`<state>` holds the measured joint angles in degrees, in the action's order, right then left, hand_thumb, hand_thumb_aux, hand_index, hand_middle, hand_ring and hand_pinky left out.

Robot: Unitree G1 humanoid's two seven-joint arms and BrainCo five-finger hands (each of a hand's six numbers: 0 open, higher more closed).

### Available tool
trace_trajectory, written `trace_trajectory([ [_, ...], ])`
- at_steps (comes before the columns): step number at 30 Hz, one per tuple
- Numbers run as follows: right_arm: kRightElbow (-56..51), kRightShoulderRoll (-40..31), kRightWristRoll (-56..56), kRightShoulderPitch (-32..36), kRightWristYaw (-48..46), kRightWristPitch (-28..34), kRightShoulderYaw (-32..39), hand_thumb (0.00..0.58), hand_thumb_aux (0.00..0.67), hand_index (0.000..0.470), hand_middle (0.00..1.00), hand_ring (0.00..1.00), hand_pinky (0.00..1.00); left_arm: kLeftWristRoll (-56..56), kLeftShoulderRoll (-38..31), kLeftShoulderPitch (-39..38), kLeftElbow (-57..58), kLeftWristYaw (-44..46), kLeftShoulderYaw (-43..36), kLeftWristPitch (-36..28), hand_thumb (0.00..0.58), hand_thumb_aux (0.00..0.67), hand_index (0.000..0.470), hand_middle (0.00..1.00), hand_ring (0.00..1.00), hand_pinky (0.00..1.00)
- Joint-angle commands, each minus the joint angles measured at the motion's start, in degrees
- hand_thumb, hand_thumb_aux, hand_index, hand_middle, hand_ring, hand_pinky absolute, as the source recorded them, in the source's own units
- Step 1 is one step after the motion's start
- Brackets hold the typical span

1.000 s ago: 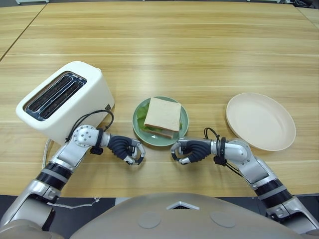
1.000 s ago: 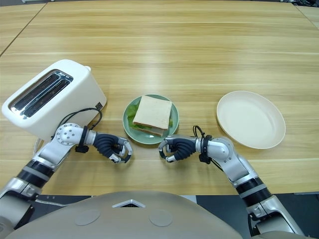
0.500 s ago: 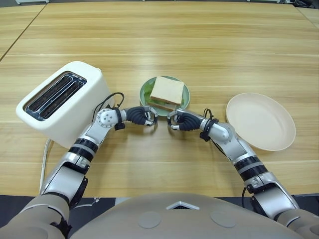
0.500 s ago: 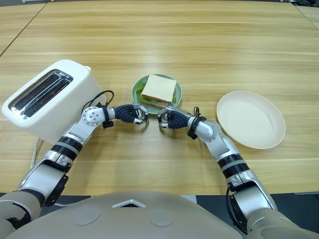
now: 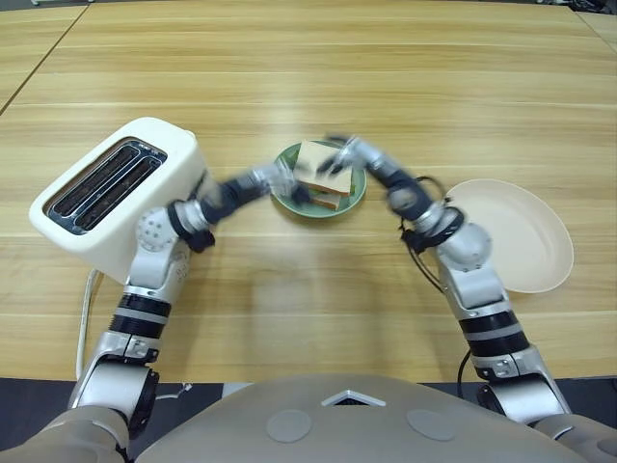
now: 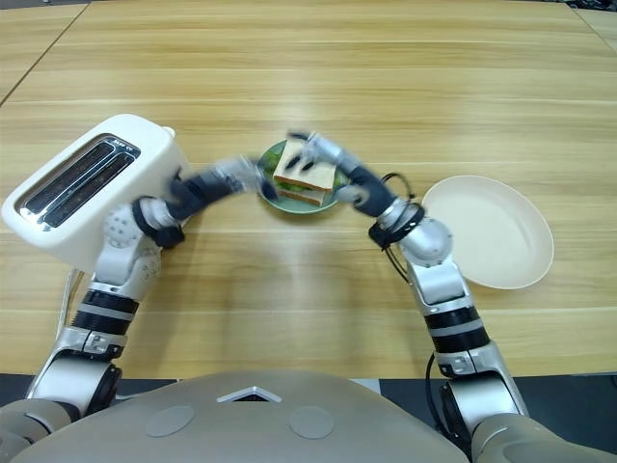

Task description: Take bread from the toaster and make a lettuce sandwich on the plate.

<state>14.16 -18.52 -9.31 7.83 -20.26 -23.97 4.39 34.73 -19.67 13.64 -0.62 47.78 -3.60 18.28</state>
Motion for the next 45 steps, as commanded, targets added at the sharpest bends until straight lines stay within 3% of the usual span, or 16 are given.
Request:
trace_trajectory([
  [1,1.8,4.8,12.0,0.5,10.6,-1.5,-4.1,0.000,0.000,0.000,0.00,0.00,0.00,-13.8,6.4,-0.2,0.1,-12.6,1.0,4.8,0.000,0.000,0.000,0.00,0.00,0.00],
  [6,-1.7,11.0,21.6,1.6,21.7,3.6,-4.7,0.000,0.000,0.000,0.00,0.00,0.00,-26.2,12.9,2.4,8.6,-29.0,4.3,8.5,0.000,0.000,0.000,0.00,0.00,0.00],
  [8,-4.6,9.8,27.4,1.8,25.3,0.5,-5.3,0.000,0.000,0.000,0.00,0.00,0.00,-31.4,13.2,2.8,13.2,-32.5,4.3,13.4,0.000,0.000,0.000,0.00,0.00,0.00],
  [10,-8.6,6.1,34.6,1.4,28.9,-4.4,-5.2,0.000,0.000,0.000,0.00,0.00,0.00,-41.0,10.5,3.0,18.4,-36.0,3.2,23.0,0.000,0.000,0.000,0.00,0.00,0.00],
  [12,-13.2,3.6,36.2,2.2,29.7,-6.4,-5.5,0.000,0.000,0.000,0.00,0.00,0.00,-44.5,8.8,4.3,23.2,-38.5,3.7,26.8,0.000,0.000,0.000,0.00,0.00,0.00],
  [17,-22.2,2.1,29.1,5.5,28.7,-5.3,-8.3,0.000,0.000,0.000,0.00,0.00,0.00,-41.6,9.1,8.1,30.4,-40.1,4.8,26.4,0.000,0.000,0.000,0.00,0.00,0.00],
  [25,-27.5,1.7,26.8,7.9,27.3,-5.7,-7.2,0.000,0.000,0.000,0.00,0.00,0.00,-40.0,9.0,10.2,35.5,-39.4,4.3,25.6,0.000,0.000,0.000,0.00,0.00,0.00],
  [31,-26.7,0.9,27.9,6.8,27.1,-7.3,-6.3,0.000,0.000,0.000,0.00,0.00,0.00,-39.7,9.3,9.9,34.5,-39.6,3.7,25.6,0.000,0.000,0.000,0.00,0.00,0.00],
  [36,-29.4,-1.4,26.1,6.0,26.3,-8.2,-7.9,0.000,0.000,0.000,0.00,0.00,0.00,-36.7,11.7,10.9,34.0,-39.1,3.7,21.5,0.000,0.000,0.000,0.00,0.00,0.00],
  [45,-23.4,-1.5,25.0,2.7,24.6,-5.9,-8.6,0.000,0.000,0.000,0.00,0.00,0.00,-35.7,12.2,8.7,28.6,-37.5,3.8,16.7,0.000,0.000,0.000,0.00,0.00,0.00],
])
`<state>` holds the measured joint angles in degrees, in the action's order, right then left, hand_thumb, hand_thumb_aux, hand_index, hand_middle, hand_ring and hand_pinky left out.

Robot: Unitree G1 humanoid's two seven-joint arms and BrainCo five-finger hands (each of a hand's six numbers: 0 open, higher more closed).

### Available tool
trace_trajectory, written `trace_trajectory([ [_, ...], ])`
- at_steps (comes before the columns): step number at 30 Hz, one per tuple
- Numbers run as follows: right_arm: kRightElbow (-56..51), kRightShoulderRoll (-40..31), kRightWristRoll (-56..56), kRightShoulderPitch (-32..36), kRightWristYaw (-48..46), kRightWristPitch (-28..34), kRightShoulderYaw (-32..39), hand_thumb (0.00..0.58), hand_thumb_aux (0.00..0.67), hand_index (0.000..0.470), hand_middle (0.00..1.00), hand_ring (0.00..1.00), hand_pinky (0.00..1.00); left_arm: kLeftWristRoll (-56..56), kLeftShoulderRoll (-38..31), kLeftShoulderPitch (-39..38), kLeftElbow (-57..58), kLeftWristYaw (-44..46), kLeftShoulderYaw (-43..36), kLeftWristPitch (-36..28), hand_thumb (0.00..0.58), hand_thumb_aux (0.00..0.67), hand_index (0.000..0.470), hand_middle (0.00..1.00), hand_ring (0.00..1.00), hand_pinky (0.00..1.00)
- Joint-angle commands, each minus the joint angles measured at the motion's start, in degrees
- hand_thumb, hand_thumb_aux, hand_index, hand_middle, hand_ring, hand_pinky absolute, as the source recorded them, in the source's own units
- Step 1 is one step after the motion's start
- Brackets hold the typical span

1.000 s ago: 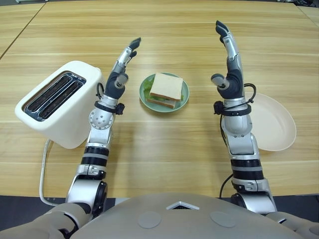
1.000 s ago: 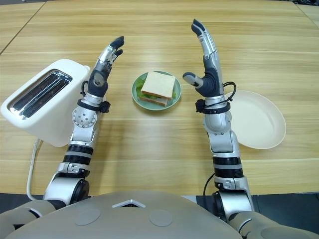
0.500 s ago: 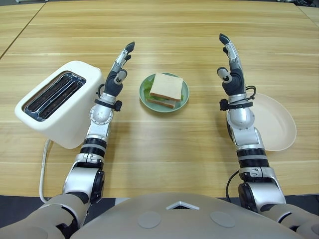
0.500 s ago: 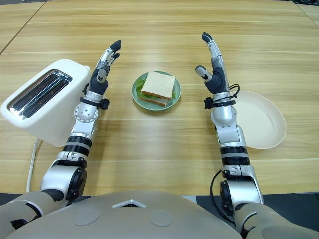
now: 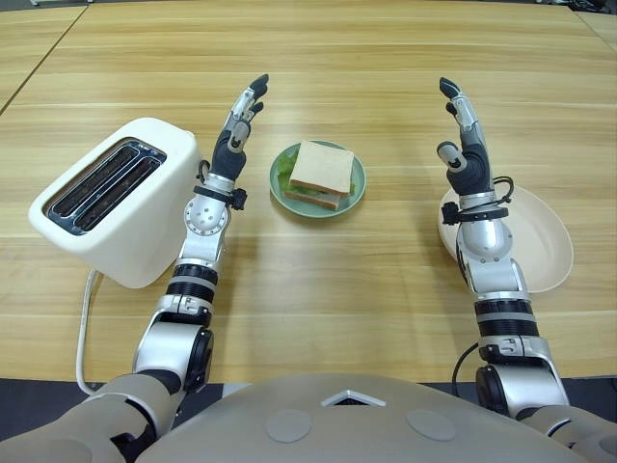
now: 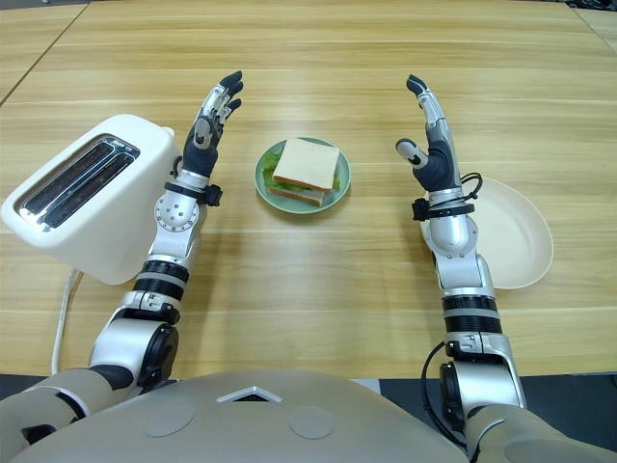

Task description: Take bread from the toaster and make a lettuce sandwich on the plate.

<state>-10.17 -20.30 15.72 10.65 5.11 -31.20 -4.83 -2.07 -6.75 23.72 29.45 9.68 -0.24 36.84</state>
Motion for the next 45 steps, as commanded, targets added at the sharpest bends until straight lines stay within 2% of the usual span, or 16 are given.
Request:
trace_trajectory([
  [1,1.1,0.3,0.0,-0.2,-0.9,1.5,0.7,0.000,0.000,0.000,0.00,0.00,0.00,1.4,-0.8,-1.6,-1.6,0.8,0.6,-2.4,0.000,0.000,0.000,0.00,0.00,0.00],
  [16,4.5,1.5,0.9,0.5,-0.5,4.1,1.4,0.000,0.000,0.000,0.00,0.00,0.00,1.2,-2.2,-1.9,-2.4,2.2,0.6,-3.6,0.000,0.000,0.000,0.00,0.00,0.00],
  [23,3.0,1.9,1.4,1.5,-0.7,5.3,2.5,0.000,0.000,0.000,0.00,0.00,0.00,-3.5,-2.7,-0.7,0.8,-0.8,-0.7,-7.4,0.000,0.000,0.000,0.00,0.00,0.00],
  [27,1.1,2.7,0.1,2.5,-1.3,8.1,2.7,0.000,0.000,0.000,0.00,0.00,0.00,0.2,-2.1,-0.2,-0.6,-0.8,1.6,-9.7,0.000,0.000,0.000,0.00,0.00,0.00],
  [30,1.5,3.5,-0.9,3.2,0.5,8.1,1.4,0.000,0.000,0.000,0.00,0.00,0.00,0.5,-2.5,-0.7,-1.9,-1.4,2.3,-9.0,0.000,0.000,0.000,0.00,0.00,0.00],
  [33,2.6,4.0,-0.3,3.2,2.1,7.6,0.9,0.000,0.000,0.000,0.00,0.00,0.00,-2.3,-3.3,-1.2,-2.7,-3.2,2.0,-5.8,0.000,0.000,0.000,0.00,0.00,0.00],
  [40,7.7,4.6,-1.2,0.9,3.4,7.5,-0.4,0.000,0.000,0.000,0.00,0.00,0.00,-1.1,-3.7,-4.2,-6.6,-0.1,0.1,-3.7,0.000,0.000,0.000,0.00,0.00,0.00],
  [45,6.9,5.0,-1.5,1.6,3.1,7.7,-0.3,0.000,0.000,0.000,0.00,0.00,0.00,-1.8,-4.1,-3.2,-5.1,0.9,-0.8,-1.9,0.000,0.000,0.000,0.00,0.00,0.00],
])
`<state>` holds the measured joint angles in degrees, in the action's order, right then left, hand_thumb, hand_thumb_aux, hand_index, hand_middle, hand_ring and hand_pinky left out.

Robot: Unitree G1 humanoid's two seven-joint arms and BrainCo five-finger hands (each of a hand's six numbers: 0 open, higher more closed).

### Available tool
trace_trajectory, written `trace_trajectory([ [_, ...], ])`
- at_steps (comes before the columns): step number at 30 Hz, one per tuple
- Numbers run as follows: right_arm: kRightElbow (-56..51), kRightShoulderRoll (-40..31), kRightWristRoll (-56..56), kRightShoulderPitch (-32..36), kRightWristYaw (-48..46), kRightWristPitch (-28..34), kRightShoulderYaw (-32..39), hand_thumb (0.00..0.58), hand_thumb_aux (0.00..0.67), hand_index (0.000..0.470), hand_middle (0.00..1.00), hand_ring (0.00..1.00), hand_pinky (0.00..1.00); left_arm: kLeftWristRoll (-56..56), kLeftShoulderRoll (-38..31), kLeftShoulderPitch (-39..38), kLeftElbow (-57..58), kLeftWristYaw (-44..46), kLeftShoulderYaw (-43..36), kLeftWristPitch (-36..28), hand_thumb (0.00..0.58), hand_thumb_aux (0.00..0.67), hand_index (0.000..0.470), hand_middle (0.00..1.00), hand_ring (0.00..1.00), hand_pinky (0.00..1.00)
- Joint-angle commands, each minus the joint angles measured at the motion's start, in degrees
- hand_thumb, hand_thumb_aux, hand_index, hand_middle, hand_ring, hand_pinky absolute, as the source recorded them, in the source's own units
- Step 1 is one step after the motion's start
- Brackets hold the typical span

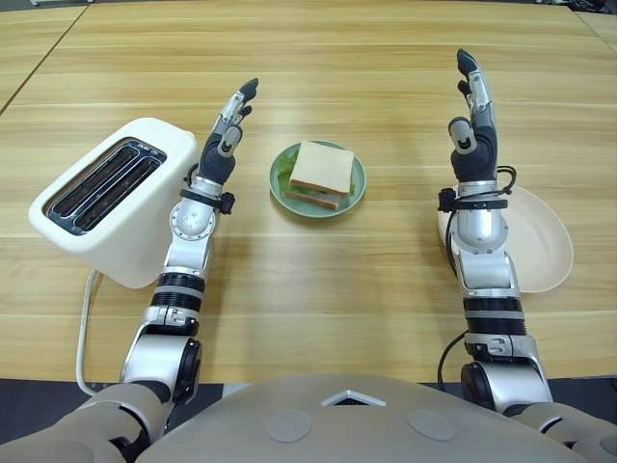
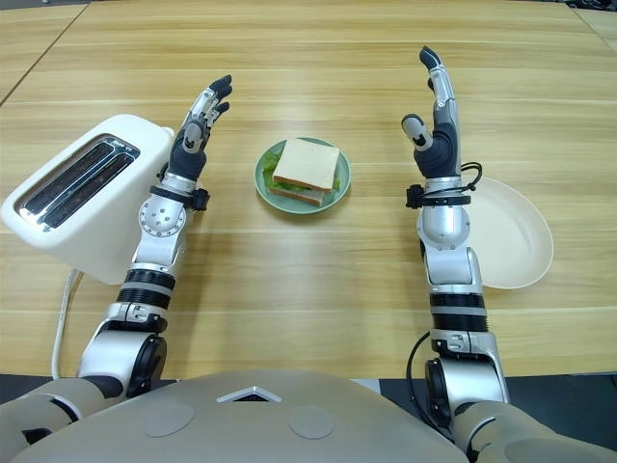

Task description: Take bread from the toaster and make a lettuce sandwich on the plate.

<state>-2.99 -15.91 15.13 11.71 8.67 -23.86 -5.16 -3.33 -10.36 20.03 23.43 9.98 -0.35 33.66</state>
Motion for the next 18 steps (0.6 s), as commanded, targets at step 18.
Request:
trace_trajectory([
  [18,-1.8,-2.1,1.1,-0.7,-5.3,-5.0,3.9,0.000,0.000,0.000,0.00,0.00,0.00,1.6,0.9,3.2,5.9,2.9,-1.4,1.7,0.000,0.000,0.000,0.00,0.00,0.00],
])
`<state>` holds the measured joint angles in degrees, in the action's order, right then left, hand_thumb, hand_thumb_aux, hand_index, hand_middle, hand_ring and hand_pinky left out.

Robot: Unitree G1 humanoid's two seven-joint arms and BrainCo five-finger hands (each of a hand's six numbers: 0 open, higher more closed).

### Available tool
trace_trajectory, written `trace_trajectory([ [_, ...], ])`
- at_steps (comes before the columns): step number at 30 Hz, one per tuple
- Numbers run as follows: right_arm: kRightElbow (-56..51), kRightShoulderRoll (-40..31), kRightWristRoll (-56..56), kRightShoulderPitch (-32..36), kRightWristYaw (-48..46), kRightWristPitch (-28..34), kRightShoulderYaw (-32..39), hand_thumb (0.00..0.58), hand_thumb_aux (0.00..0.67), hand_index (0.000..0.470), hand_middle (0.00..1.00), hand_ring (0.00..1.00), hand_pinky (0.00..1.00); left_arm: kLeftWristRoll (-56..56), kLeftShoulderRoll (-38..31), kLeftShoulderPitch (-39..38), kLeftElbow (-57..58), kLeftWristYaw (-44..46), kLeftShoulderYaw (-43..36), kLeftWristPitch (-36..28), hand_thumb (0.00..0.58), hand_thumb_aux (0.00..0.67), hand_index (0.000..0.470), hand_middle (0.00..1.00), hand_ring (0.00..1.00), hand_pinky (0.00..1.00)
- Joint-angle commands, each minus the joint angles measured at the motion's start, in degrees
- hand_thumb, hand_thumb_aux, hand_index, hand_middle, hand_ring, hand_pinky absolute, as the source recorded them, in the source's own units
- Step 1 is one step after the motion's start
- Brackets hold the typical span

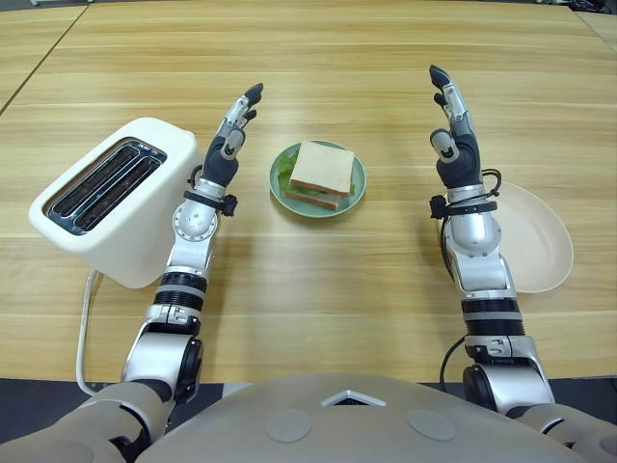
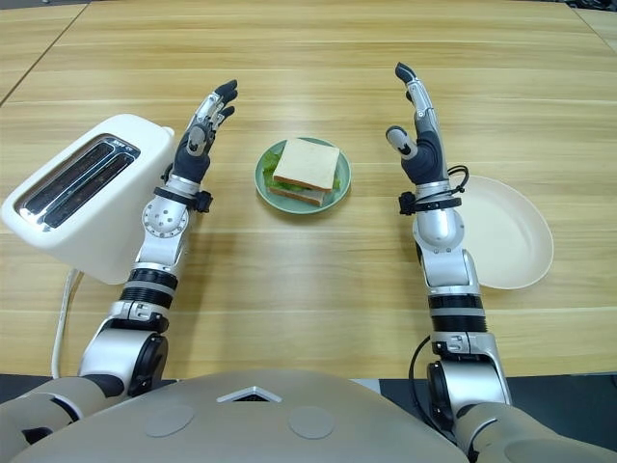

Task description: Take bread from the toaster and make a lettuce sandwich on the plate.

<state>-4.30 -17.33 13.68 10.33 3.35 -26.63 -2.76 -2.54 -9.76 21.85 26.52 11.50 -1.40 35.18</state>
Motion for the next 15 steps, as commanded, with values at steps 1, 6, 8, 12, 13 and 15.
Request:
trace_trajectory([
  [1,-1.7,-0.6,3.4,1.4,0.0,-2.8,2.2,0.000,0.000,0.000,0.00,0.00,0.00,1.1,0.2,1.7,3.8,1.6,-0.2,0.4,0.000,0.000,0.000,0.00,0.00,0.00],
  [6,-5.8,0.0,3.9,3.7,0.2,-4.4,3.3,0.000,0.000,0.000,0.00,0.00,0.00,2.1,-0.3,1.9,5.8,2.5,0.9,1.3,0.000,0.000,0.000,0.00,0.00,0.00],
  [8,-6.1,0.0,3.8,3.8,0.3,-4.6,3.2,0.000,0.000,0.000,0.00,0.00,0.00,2.4,-0.3,2.0,5.8,2.9,0.8,1.4,0.000,0.000,0.000,0.00,0.00,0.00],
  [12,-7.2,0.1,3.8,3.9,0.5,-5.0,3.4,0.000,0.000,0.000,0.00,0.00,0.00,2.0,-0.1,3.3,8.2,3.2,0.7,2.1,0.000,0.000,0.000,0.00,0.00,0.00],
  [13,-7.4,0.2,3.7,4.1,0.5,-5.0,3.5,0.000,0.000,0.000,0.00,0.00,0.00,2.0,-0.2,3.5,8.7,3.3,0.8,2.0,0.000,0.000,0.000,0.00,0.00,0.00],
  [15,-7.5,0.5,3.6,4.6,0.1,-4.9,3.9,0.000,0.000,0.000,0.00,0.00,0.00,2.4,-0.6,2.6,7.9,3.3,1.2,1.9,0.000,0.000,0.000,0.00,0.00,0.00],
])
